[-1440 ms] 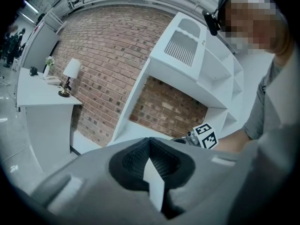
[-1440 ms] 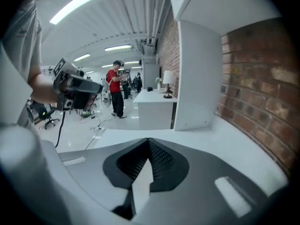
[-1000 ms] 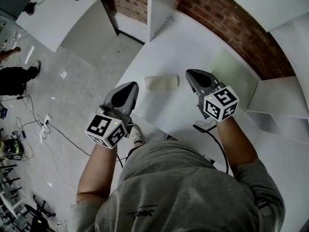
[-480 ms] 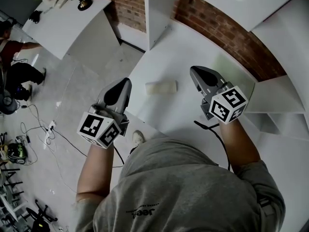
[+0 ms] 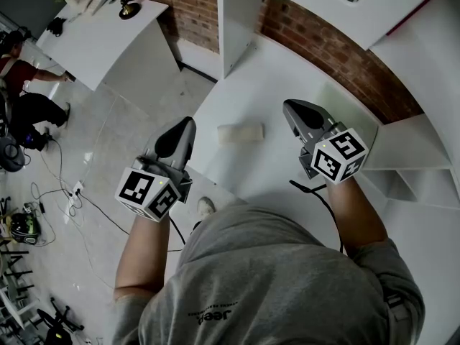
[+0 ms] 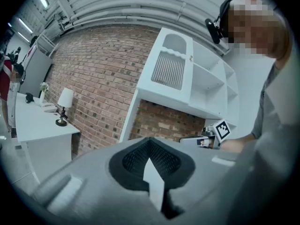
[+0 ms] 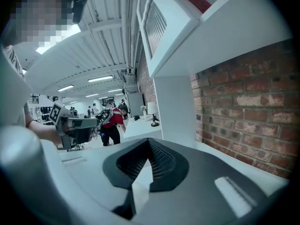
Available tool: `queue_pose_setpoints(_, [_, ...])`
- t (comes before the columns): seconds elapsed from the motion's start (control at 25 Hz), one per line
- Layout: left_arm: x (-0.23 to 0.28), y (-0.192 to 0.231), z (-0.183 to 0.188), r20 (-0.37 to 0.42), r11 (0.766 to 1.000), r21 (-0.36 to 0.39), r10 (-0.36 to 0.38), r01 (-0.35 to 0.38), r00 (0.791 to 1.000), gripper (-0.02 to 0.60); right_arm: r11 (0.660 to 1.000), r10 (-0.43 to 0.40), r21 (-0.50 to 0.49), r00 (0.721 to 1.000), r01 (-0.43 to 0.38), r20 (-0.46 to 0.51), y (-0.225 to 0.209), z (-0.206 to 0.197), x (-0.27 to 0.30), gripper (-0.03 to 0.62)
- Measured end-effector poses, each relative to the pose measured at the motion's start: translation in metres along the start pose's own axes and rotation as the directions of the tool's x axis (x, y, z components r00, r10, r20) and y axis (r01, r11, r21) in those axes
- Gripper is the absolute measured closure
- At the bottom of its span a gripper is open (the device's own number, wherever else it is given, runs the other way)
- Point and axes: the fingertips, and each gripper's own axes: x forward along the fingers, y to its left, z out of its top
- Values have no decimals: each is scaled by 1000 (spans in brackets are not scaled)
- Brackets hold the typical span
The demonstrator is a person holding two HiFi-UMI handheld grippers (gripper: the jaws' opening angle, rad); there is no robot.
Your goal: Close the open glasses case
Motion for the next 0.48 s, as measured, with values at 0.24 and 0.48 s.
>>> queue_pose_setpoints(0.24, [-1, 0, -2, -5, 1000, -2, -4, 4, 1000, 584, 1000, 0, -1, 1000, 0, -2, 1, 0, 2, 585])
queue_pose_setpoints(0.48, [-1, 0, -5, -13, 1000, 3, -8, 8, 1000, 584, 1000, 3, -4, 1000, -3, -9, 2, -2, 3, 586])
